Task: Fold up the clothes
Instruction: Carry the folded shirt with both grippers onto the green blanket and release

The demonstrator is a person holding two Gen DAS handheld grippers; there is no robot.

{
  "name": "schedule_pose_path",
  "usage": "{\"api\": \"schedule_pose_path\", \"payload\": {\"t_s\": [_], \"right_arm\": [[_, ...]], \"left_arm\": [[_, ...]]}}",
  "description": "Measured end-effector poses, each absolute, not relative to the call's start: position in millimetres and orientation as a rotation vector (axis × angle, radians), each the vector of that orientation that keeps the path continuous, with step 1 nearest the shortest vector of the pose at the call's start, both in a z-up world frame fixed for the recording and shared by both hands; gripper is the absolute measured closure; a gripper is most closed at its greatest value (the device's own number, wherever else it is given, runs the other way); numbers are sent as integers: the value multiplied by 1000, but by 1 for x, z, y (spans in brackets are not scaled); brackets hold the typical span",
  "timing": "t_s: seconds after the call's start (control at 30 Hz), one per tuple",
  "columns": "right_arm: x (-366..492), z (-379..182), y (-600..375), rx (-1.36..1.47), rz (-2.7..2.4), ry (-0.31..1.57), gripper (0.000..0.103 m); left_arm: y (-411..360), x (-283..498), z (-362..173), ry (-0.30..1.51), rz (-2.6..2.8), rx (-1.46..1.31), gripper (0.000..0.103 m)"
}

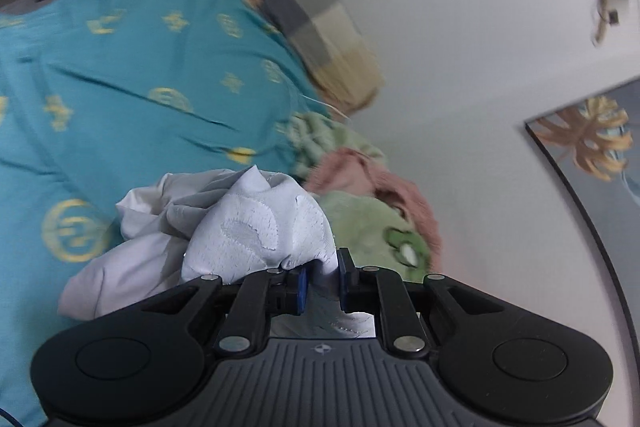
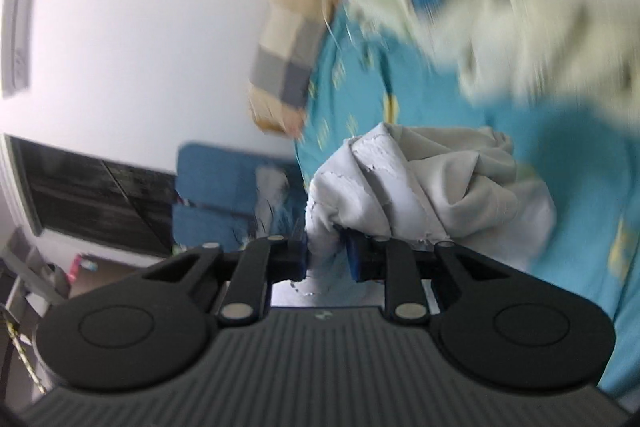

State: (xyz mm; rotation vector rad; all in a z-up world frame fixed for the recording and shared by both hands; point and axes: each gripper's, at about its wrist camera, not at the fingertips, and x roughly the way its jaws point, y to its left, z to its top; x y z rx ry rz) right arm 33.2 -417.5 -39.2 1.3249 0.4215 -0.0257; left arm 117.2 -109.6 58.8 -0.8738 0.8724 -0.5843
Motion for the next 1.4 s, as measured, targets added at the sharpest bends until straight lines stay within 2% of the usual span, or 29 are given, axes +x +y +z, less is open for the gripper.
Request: {"api": "schedule_pose_path", "payload": {"t_s": [0.3,0.4,0.47,0.67,0.77,0.9,1.0,1.07,1.1,1.13,1.17,1.2,1.23,1.3,1.4], "right_arm": [[43,91,-574,1109,-68,144,81],[33,110,-601,988,-113,83,81],[26,121,-618,910,-144,50,81],[7,42,-626,867,-283,293,81],[-2,-7,-619,898,-317,424,81],[-11,-30,-611,869,-330,433,81],[-8,-23,-617,867,-351,426,80],[-12,-15,-614,861,-365,446,79],[-16,-10,-611,854,-370,459,77],[-21,-6,-609,845,-377,469,74],[-28,-1,-605,833,-388,475,72],[-34,4,-601,814,-396,472,59],[-40,10,-597,795,-405,469,40],[-54,24,-588,751,-419,446,24],[-73,52,-568,669,-414,420,24]], "left_arm": [[-309,175,156,779,-882,-916,88],[-360,176,159,732,-969,-876,88],[-383,170,140,712,-1003,-804,87],[-405,154,32,899,-1005,-569,87],[-398,145,0,921,-996,-482,87],[-398,137,-15,906,-992,-398,86],[-399,133,0,872,-976,-326,70],[-395,130,12,849,-982,-259,47],[-393,124,19,835,-981,-223,43],[-389,116,26,817,-973,-187,32],[-384,106,34,788,-958,-155,15],[-378,95,44,747,-942,-123,9],[-371,84,55,707,-930,-94,3],[-359,67,77,654,-937,-55,0],[-338,38,112,592,-948,-9,0]]}}
